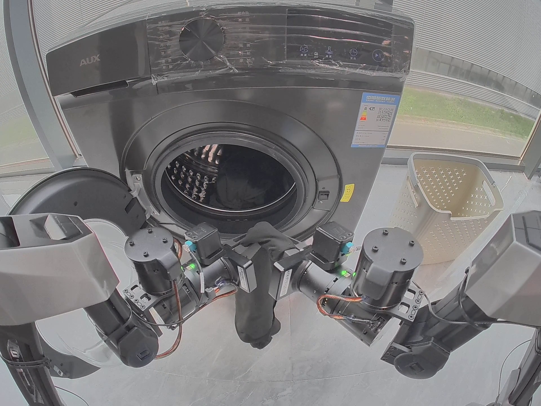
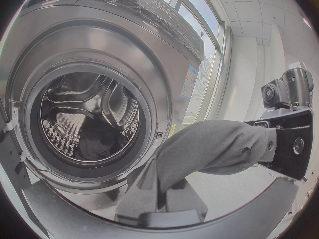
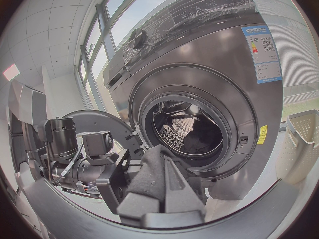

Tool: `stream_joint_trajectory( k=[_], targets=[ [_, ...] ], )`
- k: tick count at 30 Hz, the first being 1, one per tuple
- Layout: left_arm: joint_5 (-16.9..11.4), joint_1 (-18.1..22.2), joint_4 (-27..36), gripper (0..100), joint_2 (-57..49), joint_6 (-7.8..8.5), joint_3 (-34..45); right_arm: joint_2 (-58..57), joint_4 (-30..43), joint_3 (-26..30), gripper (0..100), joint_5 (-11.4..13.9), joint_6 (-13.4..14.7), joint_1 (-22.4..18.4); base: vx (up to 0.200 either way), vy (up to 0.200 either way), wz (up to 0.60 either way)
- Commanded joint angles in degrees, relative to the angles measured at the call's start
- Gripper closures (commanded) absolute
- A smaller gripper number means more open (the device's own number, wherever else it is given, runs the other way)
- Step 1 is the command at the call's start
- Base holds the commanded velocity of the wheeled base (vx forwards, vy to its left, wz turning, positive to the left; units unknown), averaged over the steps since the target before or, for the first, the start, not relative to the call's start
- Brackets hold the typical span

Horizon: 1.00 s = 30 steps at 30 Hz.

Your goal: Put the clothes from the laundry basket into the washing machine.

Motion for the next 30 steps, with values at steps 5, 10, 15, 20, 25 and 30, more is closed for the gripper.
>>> stream_joint_trajectory(
  k=[5, 10, 15, 20, 25, 30],
  targets=[
    [-0.3, -0.2, -0.3, 100, -2.6, -0.01, 1.3, 0.1, -0.3, 0.5, 0, -0.2, 0.5, -1.9, 0.000, 0.000, 0.00],
    [-0.5, 0.0, -0.3, 100, -4.7, -0.10, 2.6, -3.2, 0.0, 5.8, 0, 0.3, -0.1, -9.2, 0.000, 0.000, 0.00],
    [-0.5, 0.1, -0.3, 100, -5.5, -0.01, 2.6, -5.4, -0.8, 13.0, 0, 4.6, 0.0, -14.4, 0.000, 0.000, 0.00],
    [-0.6, -0.5, -0.3, 100, -6.6, -0.10, 2.7, -5.2, -0.8, 16.3, 0, 9.0, 0.3, -17.7, 0.000, 0.000, 0.00],
    [-0.6, -0.7, -0.3, 100, -8.3, 0.07, 4.4, -2.6, -0.8, 17.4, 0, 17.3, 0.4, -20.4, 0.000, 0.000, 0.00],
    [-0.7, -1.0, -0.3, 100, -9.7, -0.01, 5.7, 1.9, -1.0, 16.4, 0, 22.5, -0.3, -21.9, 0.000, 0.000, 0.00]
  ],
)
